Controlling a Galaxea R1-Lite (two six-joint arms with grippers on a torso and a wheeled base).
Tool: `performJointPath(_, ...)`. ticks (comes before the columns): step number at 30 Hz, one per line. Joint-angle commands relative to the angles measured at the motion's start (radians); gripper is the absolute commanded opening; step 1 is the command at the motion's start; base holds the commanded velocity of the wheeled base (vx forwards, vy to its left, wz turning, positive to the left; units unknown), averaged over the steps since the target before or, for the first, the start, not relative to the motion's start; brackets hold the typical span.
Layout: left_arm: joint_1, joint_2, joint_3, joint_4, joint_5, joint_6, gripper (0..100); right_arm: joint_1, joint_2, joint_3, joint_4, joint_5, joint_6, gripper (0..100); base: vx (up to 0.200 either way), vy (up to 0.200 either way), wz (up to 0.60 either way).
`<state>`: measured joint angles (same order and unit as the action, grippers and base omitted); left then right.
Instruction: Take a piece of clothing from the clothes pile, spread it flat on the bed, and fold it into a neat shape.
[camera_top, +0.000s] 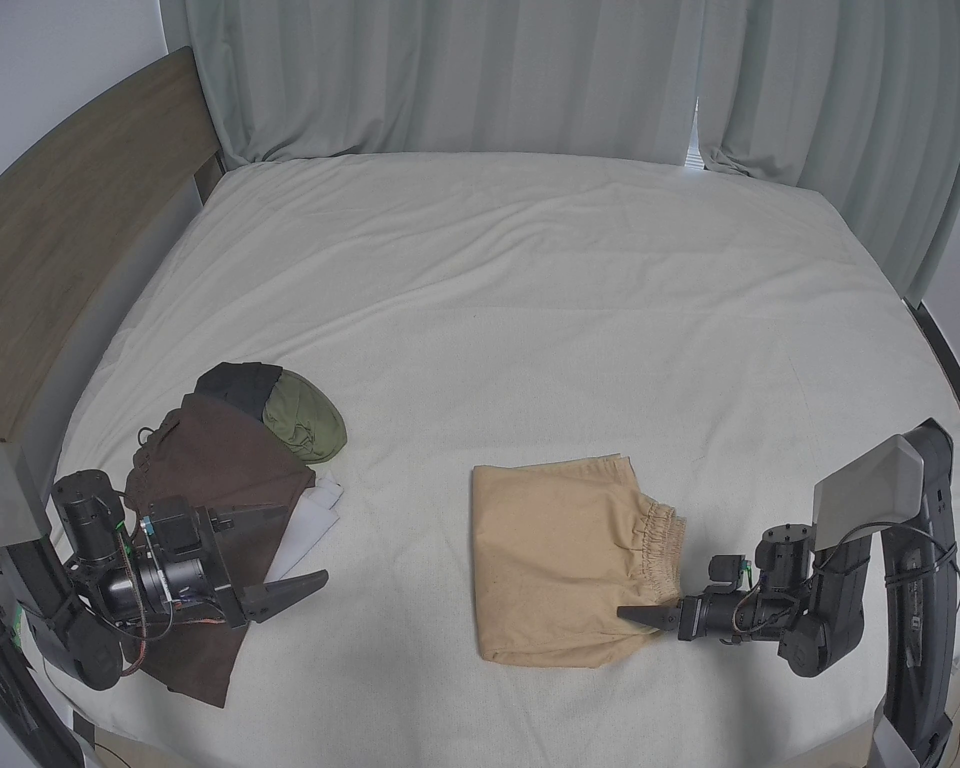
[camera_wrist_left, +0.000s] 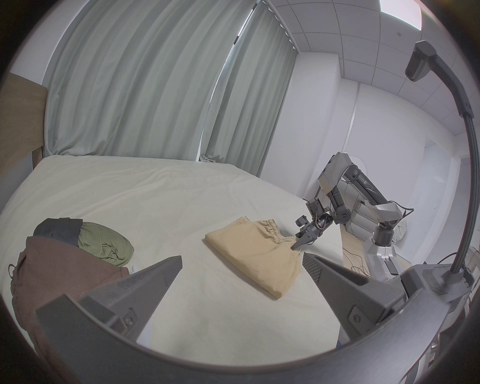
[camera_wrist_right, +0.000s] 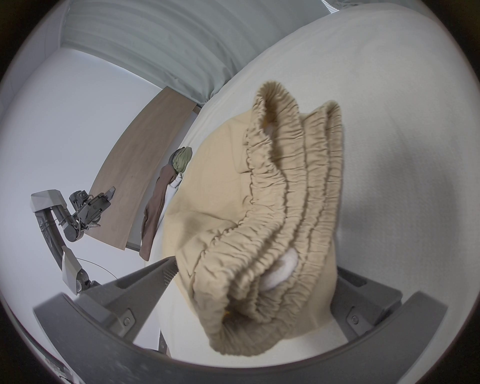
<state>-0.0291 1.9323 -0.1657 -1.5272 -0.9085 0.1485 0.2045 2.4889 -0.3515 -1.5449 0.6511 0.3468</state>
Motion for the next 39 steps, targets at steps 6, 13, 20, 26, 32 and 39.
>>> performJointPath(6,0.000,0.000,0.002,-0.001,0.002,0.000,100,0.016,0.005,-0.011,0.000,0.001,-0.002,100,0.000,0.000,0.00)
performJointPath(13,0.000,0.000,0.005,-0.001,0.003,-0.001,100,0.019,0.007,-0.014,0.000,0.001,-0.002,0,0.000,0.000,0.00)
performJointPath(20,0.000,0.000,0.005,-0.001,0.003,-0.001,100,0.021,0.011,-0.014,0.000,0.001,-0.002,0,0.000,0.000,0.00)
performJointPath(26,-0.002,0.000,0.005,-0.001,0.005,-0.001,100,0.021,0.013,-0.014,0.000,0.001,-0.002,0,0.000,0.000,0.00)
performJointPath(32,-0.002,0.000,0.005,-0.001,0.005,0.000,100,0.029,0.011,-0.012,-0.001,0.002,-0.003,0,0.000,0.000,0.00)
performJointPath(39,-0.003,0.000,0.008,-0.005,-0.004,0.002,100,0.043,-0.025,-0.001,-0.001,0.005,-0.008,0,0.000,0.000,0.00)
